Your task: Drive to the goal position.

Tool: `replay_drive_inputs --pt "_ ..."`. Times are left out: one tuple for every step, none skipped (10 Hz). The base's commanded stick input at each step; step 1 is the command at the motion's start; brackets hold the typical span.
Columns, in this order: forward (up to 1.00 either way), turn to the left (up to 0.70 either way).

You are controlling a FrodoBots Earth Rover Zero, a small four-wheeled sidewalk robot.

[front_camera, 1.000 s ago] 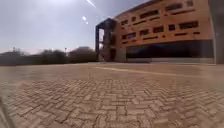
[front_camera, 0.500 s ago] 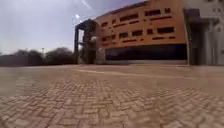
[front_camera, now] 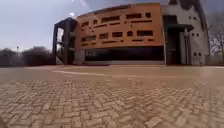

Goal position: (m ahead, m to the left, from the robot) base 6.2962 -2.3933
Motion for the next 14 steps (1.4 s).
replay_drive_inputs --pt "0.0 -0.45" --pt "0.0 -0.45" --pt "0.0 -0.45" --pt "0.0 -0.45" --pt "0.0 -0.45" --pt "0.0 -0.45" --pt "0.0 -0.45" --pt "0.0 -0.45" --pt "0.0 -0.45" --pt "0.0 -0.45" --pt "0.0 -0.45" --pt "0.0 -0.45" --pt "0.0 -0.45" --pt "0.0 -0.45"
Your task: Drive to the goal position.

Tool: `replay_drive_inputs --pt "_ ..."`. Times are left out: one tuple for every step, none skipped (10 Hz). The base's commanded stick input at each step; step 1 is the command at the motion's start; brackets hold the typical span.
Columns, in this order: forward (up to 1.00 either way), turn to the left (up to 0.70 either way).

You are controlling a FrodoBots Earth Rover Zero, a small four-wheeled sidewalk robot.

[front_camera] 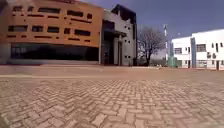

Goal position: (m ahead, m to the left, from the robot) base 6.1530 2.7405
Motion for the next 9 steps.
replay_drive_inputs --pt "0.0 -0.45" --pt "0.0 -0.45" --pt "0.0 -0.45" --pt "0.0 -0.45" --pt "0.0 -0.45" --pt "0.0 -0.45" --pt "0.0 -0.43" --pt "0.0 -0.11" --pt "0.0 0.0"
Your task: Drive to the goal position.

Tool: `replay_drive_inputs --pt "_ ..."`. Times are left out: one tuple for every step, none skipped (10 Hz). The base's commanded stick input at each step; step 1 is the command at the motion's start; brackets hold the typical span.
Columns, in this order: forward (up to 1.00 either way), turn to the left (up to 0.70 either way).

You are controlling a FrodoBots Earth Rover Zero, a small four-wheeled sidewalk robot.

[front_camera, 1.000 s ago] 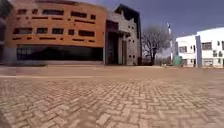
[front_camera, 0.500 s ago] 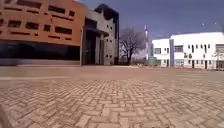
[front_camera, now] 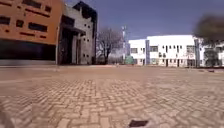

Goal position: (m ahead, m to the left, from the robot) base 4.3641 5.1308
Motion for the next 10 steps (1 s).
replay_drive_inputs --pt "0.0 0.0" --pt "0.0 0.0" --pt "0.0 0.0" --pt "0.0 0.0" --pt "0.0 0.0" --pt "0.0 0.0" --pt "0.0 0.0" --pt "0.0 0.0" --pt "0.0 0.23" --pt "0.0 0.45"
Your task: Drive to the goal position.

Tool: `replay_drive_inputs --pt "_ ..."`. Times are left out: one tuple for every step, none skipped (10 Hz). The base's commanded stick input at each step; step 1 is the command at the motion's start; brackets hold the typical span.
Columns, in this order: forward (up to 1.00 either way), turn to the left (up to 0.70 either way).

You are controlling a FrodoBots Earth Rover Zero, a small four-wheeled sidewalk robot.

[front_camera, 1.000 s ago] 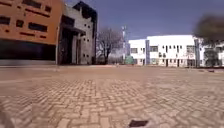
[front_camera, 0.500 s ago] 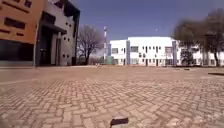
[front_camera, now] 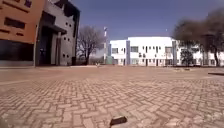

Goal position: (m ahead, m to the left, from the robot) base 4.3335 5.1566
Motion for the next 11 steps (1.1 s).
replay_drive_inputs --pt "0.0 0.45" --pt "0.0 0.45" --pt "0.0 0.45" --pt "0.0 0.45" --pt "0.0 0.45" --pt "0.0 0.45" --pt "0.0 0.45" --pt "0.0 0.45" --pt "0.0 0.45" --pt "0.0 0.45" --pt "0.0 0.45"
